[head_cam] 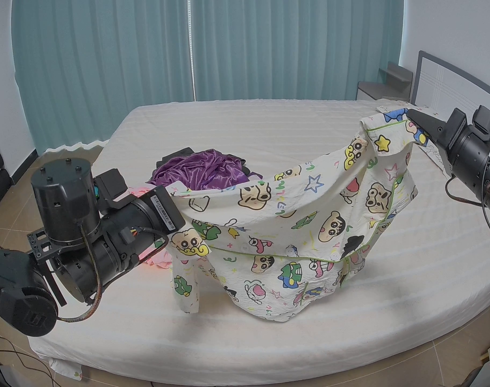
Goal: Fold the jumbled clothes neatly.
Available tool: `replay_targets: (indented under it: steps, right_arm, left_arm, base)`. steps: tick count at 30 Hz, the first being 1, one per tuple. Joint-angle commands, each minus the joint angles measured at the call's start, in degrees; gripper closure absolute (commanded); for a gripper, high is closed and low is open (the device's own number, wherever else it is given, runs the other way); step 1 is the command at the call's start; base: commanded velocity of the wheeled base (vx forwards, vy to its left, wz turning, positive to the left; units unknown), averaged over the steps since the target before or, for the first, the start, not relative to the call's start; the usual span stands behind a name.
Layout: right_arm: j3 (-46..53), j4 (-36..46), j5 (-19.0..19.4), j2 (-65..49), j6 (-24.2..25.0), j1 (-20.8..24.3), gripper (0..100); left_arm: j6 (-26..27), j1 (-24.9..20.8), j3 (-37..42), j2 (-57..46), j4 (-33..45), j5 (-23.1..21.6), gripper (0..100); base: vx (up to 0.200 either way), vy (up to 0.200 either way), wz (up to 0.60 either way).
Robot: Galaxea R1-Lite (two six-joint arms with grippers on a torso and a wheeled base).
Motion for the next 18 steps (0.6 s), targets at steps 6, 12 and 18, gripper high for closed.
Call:
replay_targets:
  steps: [6, 12, 18]
  right_arm:
    - [-0.46, -0.28, -0.01, -0.46, 0.0, -1.78, 100]
    - [-0.38, -0.28, -0.01, -0.55, 0.0, -2.49, 100]
    - [-0.11, -0.37, -0.01, -0.11, 0.0, -2.49, 100]
  left_arm:
    - [-0.03, -1.09, -2.65, 1.0, 0.02, 0.08, 100]
    - [0.06, -1.53, -2.91, 2.59, -0.07, 0.08, 100]
    - [0.06, -1.7, -4.14, 4.08, -0.07, 0.17, 100]
  base:
    - [0.0, -0.2, 0.0]
    - [0.0, -0.2, 0.0]
    - [0.0, -0.2, 0.0]
